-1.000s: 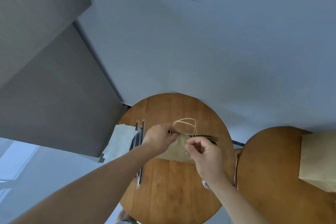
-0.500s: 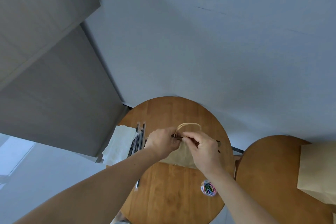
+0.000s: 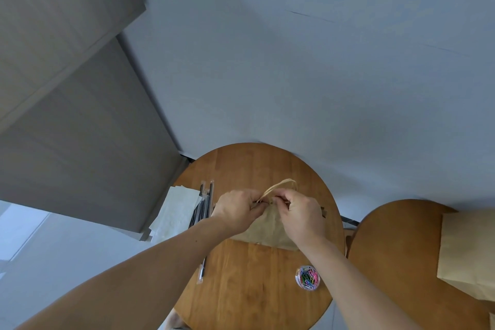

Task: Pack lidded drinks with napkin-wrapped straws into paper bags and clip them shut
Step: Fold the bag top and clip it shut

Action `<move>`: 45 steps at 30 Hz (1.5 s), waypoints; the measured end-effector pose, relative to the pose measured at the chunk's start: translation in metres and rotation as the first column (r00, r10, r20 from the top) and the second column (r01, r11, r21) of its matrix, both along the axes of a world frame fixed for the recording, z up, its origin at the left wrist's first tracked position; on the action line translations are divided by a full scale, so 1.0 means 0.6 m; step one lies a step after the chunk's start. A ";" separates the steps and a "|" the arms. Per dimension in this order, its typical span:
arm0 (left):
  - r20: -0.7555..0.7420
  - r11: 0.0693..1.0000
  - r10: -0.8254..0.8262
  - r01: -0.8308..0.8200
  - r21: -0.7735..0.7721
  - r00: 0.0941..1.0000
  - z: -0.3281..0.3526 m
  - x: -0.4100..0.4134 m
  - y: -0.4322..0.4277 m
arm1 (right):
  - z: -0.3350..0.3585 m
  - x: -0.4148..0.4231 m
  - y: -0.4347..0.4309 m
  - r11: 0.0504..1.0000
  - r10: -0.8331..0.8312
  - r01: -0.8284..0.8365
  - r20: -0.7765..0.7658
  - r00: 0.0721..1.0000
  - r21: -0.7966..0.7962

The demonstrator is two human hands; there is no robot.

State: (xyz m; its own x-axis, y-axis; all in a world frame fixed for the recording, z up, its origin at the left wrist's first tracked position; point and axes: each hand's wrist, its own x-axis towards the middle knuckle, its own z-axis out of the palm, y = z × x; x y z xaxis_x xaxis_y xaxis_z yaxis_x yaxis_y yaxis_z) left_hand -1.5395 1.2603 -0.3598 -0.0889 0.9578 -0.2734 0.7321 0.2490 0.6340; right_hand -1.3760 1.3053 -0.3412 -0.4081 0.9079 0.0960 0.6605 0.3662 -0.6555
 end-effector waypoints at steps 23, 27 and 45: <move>0.043 0.997 0.022 -0.025 0.075 0.999 -0.001 0.010 -0.024 | 0.006 -0.019 0.008 0.979 0.202 -0.180 0.598 0.775 -0.098; 0.055 0.997 0.020 -0.024 0.073 0.998 0.001 0.014 -0.026 | 0.006 -0.014 0.001 0.974 0.215 -0.213 0.616 0.758 -0.078; 0.060 0.948 0.273 -0.257 -0.190 0.960 -0.048 -0.074 -0.075 | -0.049 0.147 0.011 0.941 -0.006 0.073 0.199 0.980 -0.330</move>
